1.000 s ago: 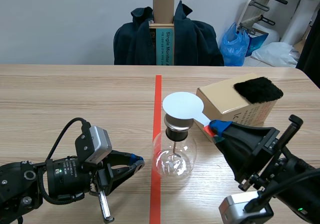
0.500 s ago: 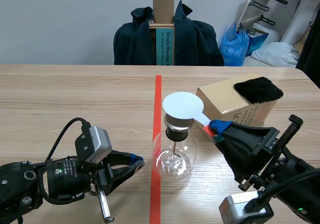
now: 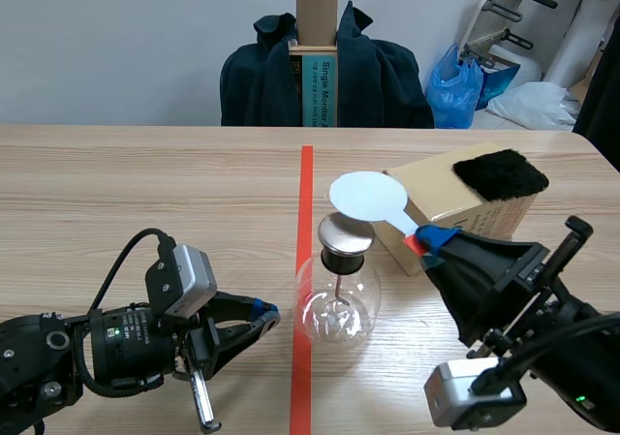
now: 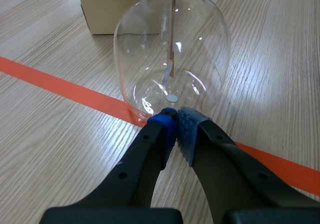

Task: Do the electroscope experiment.
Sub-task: 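Hold the plate still at the electroscope, then move the plate toward and away from the electroscope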

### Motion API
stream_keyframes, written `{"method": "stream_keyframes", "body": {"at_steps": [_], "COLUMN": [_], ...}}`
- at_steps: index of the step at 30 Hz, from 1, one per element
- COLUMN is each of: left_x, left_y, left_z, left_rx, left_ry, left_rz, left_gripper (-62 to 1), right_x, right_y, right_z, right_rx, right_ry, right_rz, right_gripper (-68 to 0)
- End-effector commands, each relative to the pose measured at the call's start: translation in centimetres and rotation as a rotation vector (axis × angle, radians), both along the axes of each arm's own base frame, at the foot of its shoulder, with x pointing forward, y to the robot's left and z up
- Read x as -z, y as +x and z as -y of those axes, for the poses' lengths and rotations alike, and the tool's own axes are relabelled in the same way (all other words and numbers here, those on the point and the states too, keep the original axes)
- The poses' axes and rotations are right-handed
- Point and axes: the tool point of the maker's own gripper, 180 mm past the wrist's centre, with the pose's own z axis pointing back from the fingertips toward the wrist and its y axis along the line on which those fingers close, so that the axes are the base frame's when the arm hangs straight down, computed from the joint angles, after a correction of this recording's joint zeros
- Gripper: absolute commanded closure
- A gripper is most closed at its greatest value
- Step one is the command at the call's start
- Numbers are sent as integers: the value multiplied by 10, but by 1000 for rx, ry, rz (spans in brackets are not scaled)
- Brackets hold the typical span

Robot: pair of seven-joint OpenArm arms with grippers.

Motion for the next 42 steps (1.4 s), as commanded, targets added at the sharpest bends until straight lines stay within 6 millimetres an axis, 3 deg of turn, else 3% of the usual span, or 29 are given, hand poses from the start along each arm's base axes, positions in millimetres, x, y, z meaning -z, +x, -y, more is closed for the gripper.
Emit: {"method": "stream_keyframes", "body": {"at_steps": [1, 12, 19, 27, 42], "left_x": [-13, -13, -13, -13, -13], "left_y": [4, 4, 4, 4, 4], "left_z": [7, 7, 7, 7, 7], "left_rx": [4, 4, 4, 4, 4], "left_ry": [-43, -43, -43, -43, -43], "left_rz": [27, 27, 27, 27, 26], "left_gripper": [-25, -25, -25, -25, -26], "right_x": [-7, -8, -8, -8, -6], "right_y": [6, 29, 32, 22, -14], "right_z": [8, 38, 42, 27, -11], "right_rx": [34, 245, 270, 168, -120], "right_ry": [-3, 8, 10, 4, -12], "right_rz": [26, 21, 21, 23, 29], "right_gripper": [-7, -7, -7, -7, -7]}}
